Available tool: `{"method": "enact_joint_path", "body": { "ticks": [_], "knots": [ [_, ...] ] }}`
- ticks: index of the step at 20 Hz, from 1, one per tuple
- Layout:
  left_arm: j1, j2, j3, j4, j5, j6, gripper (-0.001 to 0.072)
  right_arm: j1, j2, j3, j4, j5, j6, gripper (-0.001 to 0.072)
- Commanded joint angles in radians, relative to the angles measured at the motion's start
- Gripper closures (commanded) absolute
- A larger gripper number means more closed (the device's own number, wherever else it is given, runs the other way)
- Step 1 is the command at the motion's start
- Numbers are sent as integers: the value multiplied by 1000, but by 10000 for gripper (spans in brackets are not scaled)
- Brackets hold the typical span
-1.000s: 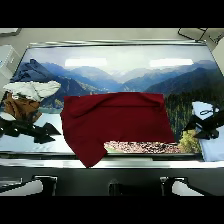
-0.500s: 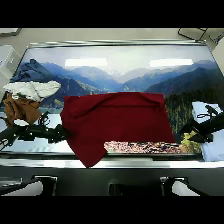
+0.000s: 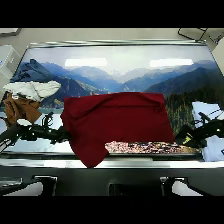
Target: Fold the clothes and pants, and hang the long-sleeved shirts on hangers.
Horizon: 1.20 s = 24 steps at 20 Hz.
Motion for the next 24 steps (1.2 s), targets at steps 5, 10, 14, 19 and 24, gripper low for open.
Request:
{"method": "enact_joint_path", "body": {
  "ticks": [5, 10, 14, 19, 24],
  "knots": [
    [-2, 1, 0, 53, -33, 5, 680, 0, -109, -33, 144, -106, -69, 182],
    [-2, 1, 0, 61, -50, 5, 679, 0, -122, -33, 233, -221, -76, 281],
    [1, 1, 0, 61, -50, 5, 680, 2, -122, -33, 234, -172, -114, 671],
    [44, 47, 142, 57, -80, 1, 683, 1, -26, 53, 278, -62, -180, 675],
    [71, 269, 858, -32, -33, -29, 682, 1, 248, 612, 382, -318, -218, 675]
  ]
}}
